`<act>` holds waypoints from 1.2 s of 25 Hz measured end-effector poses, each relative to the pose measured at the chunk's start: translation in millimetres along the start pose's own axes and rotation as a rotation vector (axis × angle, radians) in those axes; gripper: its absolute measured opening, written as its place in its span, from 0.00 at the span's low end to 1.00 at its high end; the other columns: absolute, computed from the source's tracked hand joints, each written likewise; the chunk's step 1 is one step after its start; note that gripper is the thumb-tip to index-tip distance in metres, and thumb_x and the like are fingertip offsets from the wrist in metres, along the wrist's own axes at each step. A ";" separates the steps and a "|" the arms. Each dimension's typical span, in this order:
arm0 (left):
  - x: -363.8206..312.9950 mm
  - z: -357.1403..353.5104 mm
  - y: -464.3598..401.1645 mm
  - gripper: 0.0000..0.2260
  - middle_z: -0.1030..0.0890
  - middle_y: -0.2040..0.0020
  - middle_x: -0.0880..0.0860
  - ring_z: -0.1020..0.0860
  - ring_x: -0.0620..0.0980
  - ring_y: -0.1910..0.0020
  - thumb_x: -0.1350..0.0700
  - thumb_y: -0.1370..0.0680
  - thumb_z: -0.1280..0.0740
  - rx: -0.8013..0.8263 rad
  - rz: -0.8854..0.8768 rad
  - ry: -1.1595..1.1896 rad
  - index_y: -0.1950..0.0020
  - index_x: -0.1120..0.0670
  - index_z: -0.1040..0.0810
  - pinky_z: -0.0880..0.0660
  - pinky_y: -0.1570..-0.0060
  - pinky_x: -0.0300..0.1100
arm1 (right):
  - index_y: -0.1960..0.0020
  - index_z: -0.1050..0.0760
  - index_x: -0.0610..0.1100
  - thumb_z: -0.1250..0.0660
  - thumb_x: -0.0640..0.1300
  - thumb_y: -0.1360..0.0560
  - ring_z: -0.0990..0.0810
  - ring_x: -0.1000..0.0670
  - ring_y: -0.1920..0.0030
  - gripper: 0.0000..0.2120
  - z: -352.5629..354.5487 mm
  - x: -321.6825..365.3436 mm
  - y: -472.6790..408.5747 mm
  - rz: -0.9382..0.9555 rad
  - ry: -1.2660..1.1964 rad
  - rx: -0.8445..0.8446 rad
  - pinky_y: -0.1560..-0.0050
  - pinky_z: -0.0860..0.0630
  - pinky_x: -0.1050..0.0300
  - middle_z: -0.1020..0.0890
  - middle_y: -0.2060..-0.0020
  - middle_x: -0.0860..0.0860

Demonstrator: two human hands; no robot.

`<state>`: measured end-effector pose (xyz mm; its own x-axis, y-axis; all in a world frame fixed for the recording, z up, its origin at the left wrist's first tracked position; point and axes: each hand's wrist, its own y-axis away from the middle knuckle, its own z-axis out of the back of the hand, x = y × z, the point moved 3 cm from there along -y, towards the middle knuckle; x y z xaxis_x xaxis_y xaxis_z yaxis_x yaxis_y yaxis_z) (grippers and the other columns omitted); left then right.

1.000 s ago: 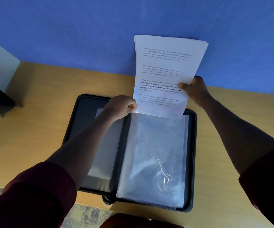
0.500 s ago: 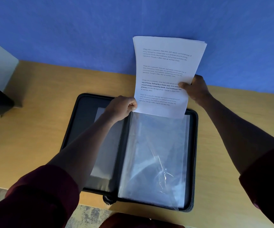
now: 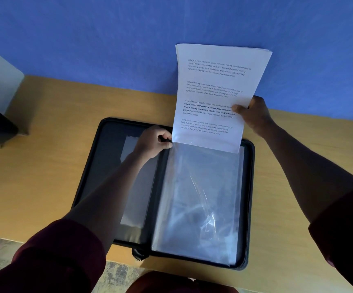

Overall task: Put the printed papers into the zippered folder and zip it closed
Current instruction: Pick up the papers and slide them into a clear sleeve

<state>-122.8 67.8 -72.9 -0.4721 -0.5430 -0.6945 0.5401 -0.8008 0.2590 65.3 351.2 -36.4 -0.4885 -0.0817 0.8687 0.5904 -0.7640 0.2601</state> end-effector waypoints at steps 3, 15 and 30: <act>-0.9 -1.1 -0.2 0.09 0.22 0.54 0.47 0.26 0.43 0.60 0.59 0.30 0.23 -0.051 0.017 0.054 0.51 0.51 0.16 0.29 0.57 0.35 | 0.38 0.22 0.41 0.26 0.43 0.28 0.18 0.45 0.44 0.19 1.1 0.8 1.7 -0.005 0.014 -0.010 0.39 0.22 0.44 0.16 0.43 0.46; -3.2 -3.9 -2.3 0.04 0.23 0.56 0.45 0.25 0.43 0.64 0.60 0.25 0.30 -0.077 -0.160 -0.095 0.57 0.52 0.21 0.26 0.61 0.39 | 0.40 0.21 0.43 0.27 0.48 0.30 0.17 0.45 0.46 0.20 5.3 5.3 3.1 -0.012 0.140 -0.038 0.41 0.21 0.44 0.16 0.45 0.46; -8.6 -2.8 2.9 0.05 0.19 0.55 0.42 0.22 0.41 0.61 0.51 0.24 0.29 0.004 -0.174 -0.083 0.49 0.44 0.17 0.22 0.57 0.43 | 0.38 0.21 0.42 0.27 0.43 0.27 0.19 0.44 0.44 0.17 1.2 5.7 2.0 -0.017 0.170 -0.027 0.41 0.22 0.48 0.17 0.43 0.45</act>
<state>-115.2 70.9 -68.0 -0.6139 -0.4151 -0.6714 0.4425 -0.8853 0.1428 64.5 350.0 -30.5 -0.6016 -0.1739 0.7797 0.5644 -0.7832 0.2608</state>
